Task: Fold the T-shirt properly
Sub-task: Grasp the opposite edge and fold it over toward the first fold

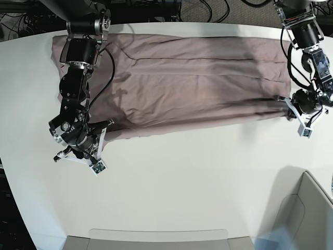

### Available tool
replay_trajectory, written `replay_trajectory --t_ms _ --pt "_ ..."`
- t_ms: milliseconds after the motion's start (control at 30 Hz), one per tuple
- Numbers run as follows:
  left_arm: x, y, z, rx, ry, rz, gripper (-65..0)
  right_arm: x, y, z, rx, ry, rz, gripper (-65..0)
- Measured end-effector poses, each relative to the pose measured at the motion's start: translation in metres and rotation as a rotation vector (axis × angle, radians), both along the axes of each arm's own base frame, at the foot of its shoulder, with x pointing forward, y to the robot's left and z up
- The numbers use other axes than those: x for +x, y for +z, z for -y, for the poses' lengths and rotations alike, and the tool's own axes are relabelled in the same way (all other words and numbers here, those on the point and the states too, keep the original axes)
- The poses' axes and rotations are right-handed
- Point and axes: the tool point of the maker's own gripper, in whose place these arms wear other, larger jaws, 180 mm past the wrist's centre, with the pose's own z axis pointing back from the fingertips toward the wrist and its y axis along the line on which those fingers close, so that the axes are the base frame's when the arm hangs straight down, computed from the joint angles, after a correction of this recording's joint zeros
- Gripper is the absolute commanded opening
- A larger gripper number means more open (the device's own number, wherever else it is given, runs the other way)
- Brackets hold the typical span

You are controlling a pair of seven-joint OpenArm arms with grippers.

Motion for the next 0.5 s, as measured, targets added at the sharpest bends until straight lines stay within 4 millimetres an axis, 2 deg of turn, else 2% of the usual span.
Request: replay_trajectory --t_ms 100,200,300,500 --pt "-0.002 0.010 0.000 0.038 -0.013 -0.002 -65.0 -0.010 0.007 -0.008 0.044 0.017 0.017 -65.0" --pt "0.000 0.019 0.002 0.052 -0.029 0.024 -65.0 -0.024 0.011 0.004 0.056 -0.029 0.012 -65.0" --pt "-0.008 0.014 0.009 0.054 -0.042 0.013 -65.0 -0.036 0.015 0.024 0.039 -0.088 0.004 -65.0" --pt "-0.038 0.001 0.016 0.075 -0.065 -0.041 -65.0 -0.066 0.007 0.028 0.044 -0.103 -0.012 -65.0"
